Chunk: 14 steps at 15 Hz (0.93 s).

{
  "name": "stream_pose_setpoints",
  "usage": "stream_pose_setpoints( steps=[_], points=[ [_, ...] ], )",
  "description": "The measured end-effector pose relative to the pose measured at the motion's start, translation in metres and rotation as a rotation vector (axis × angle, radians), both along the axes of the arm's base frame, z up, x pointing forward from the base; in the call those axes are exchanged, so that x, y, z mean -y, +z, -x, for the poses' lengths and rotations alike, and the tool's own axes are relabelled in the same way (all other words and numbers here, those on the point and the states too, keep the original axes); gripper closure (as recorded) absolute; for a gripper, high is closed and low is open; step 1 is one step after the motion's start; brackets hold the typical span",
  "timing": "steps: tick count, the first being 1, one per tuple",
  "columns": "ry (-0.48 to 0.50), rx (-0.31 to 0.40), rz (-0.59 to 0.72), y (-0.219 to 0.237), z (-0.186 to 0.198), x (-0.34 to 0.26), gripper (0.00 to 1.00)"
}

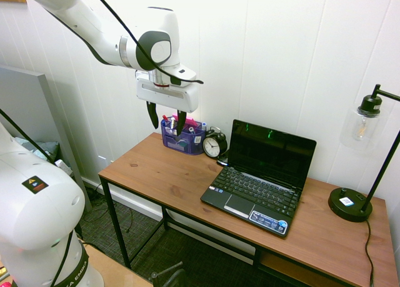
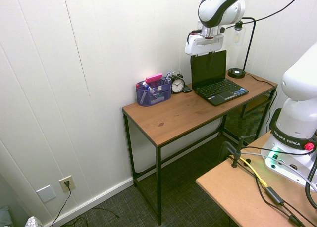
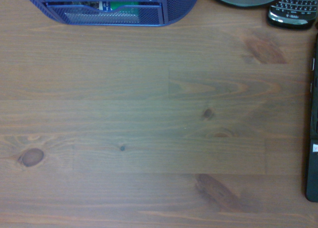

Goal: Close the laptop lid

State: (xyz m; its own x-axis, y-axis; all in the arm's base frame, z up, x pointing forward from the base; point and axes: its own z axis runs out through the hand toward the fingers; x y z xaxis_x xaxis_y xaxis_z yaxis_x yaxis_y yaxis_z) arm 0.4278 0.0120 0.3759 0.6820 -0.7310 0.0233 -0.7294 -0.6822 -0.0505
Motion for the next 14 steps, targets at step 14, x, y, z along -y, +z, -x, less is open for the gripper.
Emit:
stream_pose_setpoints(
  steps=[14],
  points=[
    [-0.257, 0.108, 0.026, 0.04, -0.074, 0.14, 0.0]
  ],
)
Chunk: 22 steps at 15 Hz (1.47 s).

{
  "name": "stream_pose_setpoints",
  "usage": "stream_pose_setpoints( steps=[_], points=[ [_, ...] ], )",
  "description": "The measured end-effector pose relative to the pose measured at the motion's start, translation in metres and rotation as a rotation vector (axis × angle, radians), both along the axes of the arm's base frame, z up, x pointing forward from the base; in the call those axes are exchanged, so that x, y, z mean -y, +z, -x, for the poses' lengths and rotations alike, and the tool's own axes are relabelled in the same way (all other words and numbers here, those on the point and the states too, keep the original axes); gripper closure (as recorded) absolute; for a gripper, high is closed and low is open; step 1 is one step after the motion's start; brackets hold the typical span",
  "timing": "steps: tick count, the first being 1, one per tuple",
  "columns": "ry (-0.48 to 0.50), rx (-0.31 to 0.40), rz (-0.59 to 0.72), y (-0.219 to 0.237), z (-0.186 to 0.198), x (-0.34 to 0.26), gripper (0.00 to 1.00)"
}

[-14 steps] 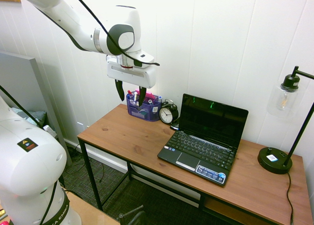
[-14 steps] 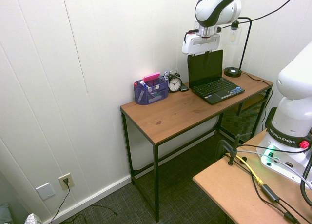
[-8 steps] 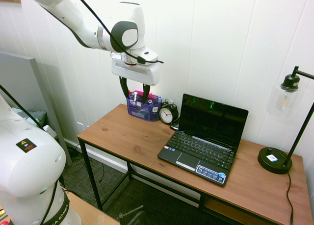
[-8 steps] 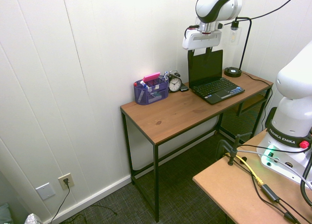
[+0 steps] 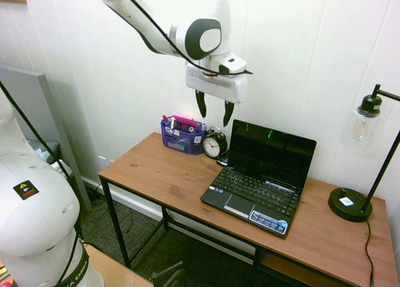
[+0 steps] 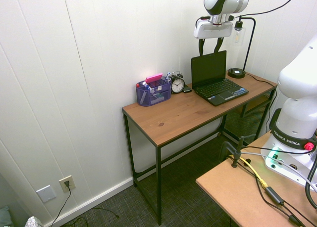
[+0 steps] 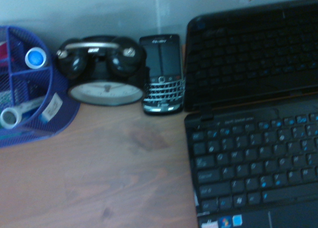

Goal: Close the laptop lid

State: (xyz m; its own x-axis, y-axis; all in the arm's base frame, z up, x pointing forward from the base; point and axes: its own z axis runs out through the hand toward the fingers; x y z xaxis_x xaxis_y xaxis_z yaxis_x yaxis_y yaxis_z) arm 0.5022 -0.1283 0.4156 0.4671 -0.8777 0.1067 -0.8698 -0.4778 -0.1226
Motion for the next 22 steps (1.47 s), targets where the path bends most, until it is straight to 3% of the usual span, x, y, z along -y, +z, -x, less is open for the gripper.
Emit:
stream_pose_setpoints(
  steps=[5, 6, 12, 22],
  points=[
    [-0.06, 0.041, 0.007, 0.001, -0.034, 0.067, 0.0],
    [-0.071, 0.047, 0.008, 0.0, -0.042, 0.075, 1.0],
    [-0.081, 0.083, 0.018, 0.002, -0.08, 0.116, 1.0],
    [-0.059, 0.061, -0.035, -0.026, -0.124, 0.138, 1.0]
  ],
)
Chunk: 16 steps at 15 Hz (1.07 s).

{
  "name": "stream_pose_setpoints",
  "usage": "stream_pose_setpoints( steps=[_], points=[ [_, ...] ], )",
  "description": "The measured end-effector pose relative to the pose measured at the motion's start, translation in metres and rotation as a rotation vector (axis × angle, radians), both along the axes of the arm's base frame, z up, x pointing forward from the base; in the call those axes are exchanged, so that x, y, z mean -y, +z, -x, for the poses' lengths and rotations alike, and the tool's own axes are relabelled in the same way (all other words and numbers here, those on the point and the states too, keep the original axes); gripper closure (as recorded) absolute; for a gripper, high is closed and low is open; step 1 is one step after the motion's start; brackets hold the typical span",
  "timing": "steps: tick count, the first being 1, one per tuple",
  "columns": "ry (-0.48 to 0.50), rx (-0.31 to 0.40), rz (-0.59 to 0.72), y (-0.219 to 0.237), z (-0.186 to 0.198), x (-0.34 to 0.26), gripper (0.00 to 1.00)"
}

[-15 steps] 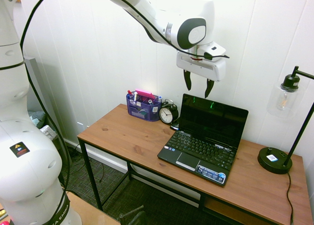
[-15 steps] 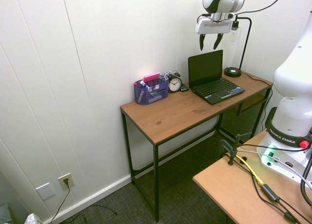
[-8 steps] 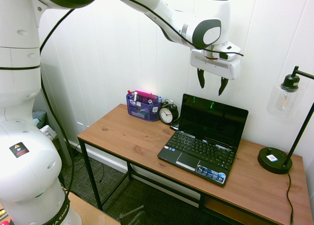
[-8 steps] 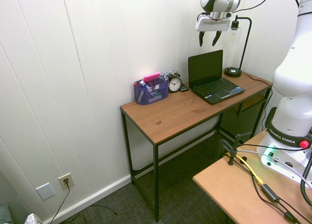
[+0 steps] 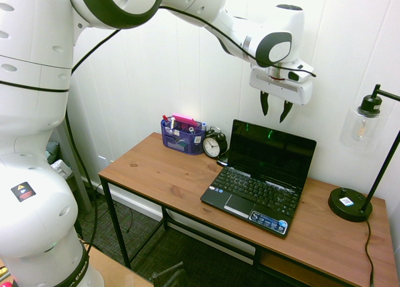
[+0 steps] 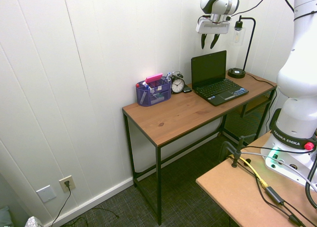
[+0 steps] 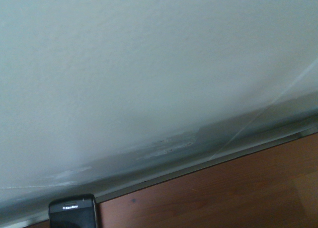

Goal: Close the laptop lid

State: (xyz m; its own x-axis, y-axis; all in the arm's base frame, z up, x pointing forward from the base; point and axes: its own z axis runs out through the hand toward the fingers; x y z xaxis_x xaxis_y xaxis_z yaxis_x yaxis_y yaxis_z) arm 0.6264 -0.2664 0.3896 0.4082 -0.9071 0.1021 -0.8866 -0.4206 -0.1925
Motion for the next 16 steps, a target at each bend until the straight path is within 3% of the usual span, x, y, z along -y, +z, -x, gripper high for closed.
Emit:
stream_pose_setpoints(
  steps=[16],
  points=[
    [0.009, -0.054, -0.068, -0.058, -0.001, 0.002, 1.0]
  ],
)
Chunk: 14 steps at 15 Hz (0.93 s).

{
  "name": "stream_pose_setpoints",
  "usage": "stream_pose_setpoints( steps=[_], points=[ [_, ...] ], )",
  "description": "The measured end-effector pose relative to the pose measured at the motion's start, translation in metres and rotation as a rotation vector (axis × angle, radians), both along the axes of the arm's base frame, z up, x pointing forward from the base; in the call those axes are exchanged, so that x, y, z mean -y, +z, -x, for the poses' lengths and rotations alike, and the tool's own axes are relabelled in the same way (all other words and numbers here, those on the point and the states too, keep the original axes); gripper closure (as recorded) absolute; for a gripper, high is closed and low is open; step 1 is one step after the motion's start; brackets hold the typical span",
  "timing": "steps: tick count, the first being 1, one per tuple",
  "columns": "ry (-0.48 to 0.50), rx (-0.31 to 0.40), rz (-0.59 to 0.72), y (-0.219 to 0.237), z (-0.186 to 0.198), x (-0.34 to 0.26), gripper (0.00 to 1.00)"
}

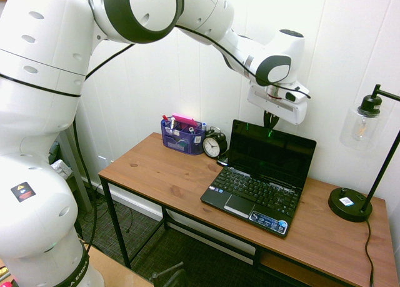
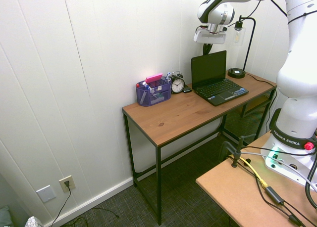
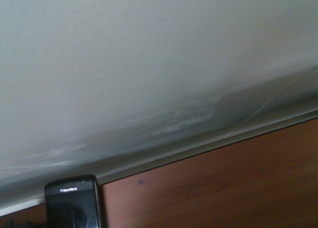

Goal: Close the laptop lid

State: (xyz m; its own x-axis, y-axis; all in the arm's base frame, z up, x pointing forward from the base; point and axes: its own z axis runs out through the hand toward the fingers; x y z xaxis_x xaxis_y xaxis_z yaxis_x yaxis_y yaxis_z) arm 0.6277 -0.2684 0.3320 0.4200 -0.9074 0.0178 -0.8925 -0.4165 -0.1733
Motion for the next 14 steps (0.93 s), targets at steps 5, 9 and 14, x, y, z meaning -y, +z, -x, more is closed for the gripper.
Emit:
stream_pose_setpoints(
  steps=[5, 9, 14],
  points=[
    [-0.019, -0.031, -0.024, -0.025, 0.027, 0.001, 1.0],
    [-0.045, -0.064, -0.039, -0.03, 0.068, 0.0, 1.0],
    [-0.051, -0.129, -0.056, -0.055, 0.098, -0.01, 1.0]
  ],
)
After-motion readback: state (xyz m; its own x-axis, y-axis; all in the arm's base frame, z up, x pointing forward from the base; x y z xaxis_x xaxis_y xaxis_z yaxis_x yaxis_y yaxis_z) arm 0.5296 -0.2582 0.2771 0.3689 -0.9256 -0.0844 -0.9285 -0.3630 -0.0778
